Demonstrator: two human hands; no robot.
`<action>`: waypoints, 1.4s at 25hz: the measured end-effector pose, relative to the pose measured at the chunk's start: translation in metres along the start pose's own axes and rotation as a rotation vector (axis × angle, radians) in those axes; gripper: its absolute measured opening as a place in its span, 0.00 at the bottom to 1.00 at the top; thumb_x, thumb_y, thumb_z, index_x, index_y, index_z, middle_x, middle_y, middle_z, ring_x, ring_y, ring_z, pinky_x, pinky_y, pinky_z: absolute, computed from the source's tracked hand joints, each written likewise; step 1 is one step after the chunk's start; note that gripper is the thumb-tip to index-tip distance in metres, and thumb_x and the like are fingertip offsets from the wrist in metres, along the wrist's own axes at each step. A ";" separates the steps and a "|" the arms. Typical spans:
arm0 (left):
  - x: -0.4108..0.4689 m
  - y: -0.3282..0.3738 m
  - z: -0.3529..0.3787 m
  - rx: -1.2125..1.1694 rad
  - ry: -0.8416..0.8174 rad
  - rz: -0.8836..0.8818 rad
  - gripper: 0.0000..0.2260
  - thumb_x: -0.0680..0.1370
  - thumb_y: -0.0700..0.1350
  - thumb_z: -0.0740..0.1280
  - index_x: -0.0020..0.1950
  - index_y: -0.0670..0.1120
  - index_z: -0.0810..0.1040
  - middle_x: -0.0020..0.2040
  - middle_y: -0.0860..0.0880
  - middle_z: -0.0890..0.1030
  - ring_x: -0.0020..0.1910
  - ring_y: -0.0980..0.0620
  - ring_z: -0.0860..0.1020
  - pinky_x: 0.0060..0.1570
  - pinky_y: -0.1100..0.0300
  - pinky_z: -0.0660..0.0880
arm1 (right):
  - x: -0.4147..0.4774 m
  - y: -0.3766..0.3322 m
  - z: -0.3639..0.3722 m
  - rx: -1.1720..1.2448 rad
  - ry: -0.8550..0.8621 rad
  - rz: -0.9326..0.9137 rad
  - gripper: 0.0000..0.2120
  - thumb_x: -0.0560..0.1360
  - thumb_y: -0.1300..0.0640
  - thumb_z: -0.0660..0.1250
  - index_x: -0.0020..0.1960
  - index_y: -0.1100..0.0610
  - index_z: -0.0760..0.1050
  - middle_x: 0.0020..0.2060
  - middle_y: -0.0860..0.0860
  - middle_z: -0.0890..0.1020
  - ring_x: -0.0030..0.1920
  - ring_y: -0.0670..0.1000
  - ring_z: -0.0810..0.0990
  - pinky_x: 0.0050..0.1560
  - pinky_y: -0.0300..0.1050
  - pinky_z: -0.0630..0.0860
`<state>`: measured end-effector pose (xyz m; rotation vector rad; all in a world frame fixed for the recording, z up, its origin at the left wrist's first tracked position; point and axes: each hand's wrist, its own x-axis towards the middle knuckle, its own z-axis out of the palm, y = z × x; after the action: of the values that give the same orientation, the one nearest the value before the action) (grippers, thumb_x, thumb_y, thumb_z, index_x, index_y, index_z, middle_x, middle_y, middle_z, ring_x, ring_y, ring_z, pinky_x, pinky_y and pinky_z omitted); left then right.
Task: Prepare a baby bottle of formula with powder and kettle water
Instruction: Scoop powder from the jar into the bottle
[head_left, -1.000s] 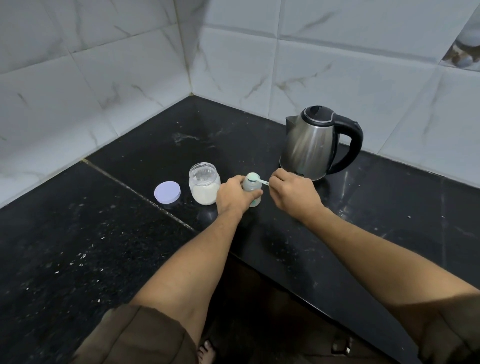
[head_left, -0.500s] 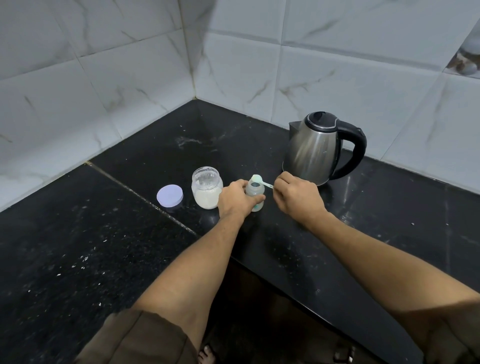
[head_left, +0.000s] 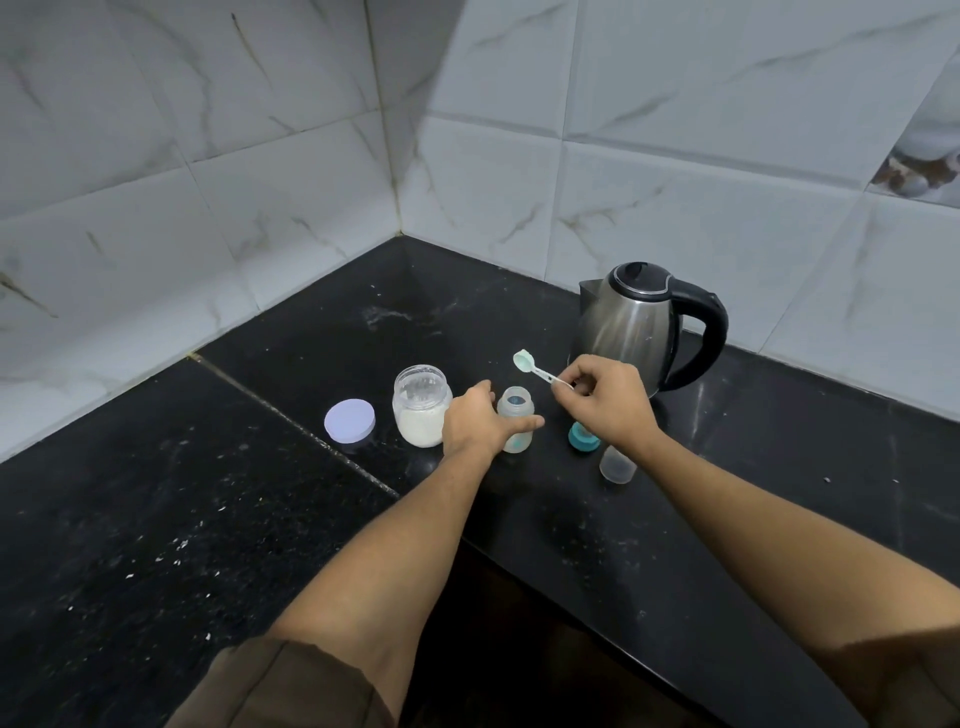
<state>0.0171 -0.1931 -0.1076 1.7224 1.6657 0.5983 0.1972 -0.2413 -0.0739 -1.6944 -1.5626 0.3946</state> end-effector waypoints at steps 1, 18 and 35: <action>-0.001 0.001 -0.004 0.002 0.000 0.016 0.46 0.64 0.62 0.83 0.76 0.44 0.71 0.71 0.50 0.79 0.69 0.49 0.78 0.62 0.54 0.75 | 0.002 -0.003 -0.002 0.041 0.002 0.028 0.06 0.75 0.58 0.76 0.40 0.51 0.83 0.28 0.46 0.82 0.31 0.43 0.79 0.40 0.41 0.77; 0.020 -0.070 -0.147 0.045 0.490 0.059 0.12 0.81 0.55 0.66 0.61 0.52 0.81 0.45 0.57 0.81 0.48 0.53 0.81 0.51 0.53 0.80 | 0.092 -0.111 0.088 -0.264 -0.467 -0.051 0.09 0.74 0.58 0.72 0.35 0.50 0.83 0.37 0.43 0.85 0.42 0.47 0.83 0.41 0.45 0.79; 0.084 -0.120 -0.148 0.262 0.237 -0.014 0.20 0.80 0.49 0.65 0.73 0.49 0.76 0.68 0.47 0.77 0.68 0.46 0.73 0.60 0.47 0.78 | 0.112 -0.105 0.118 -0.285 -0.284 0.052 0.06 0.75 0.48 0.72 0.43 0.49 0.85 0.42 0.44 0.86 0.45 0.48 0.84 0.50 0.48 0.82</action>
<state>-0.1650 -0.0926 -0.1041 1.8793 1.9946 0.6195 0.0645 -0.1037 -0.0450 -1.9657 -1.8540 0.4737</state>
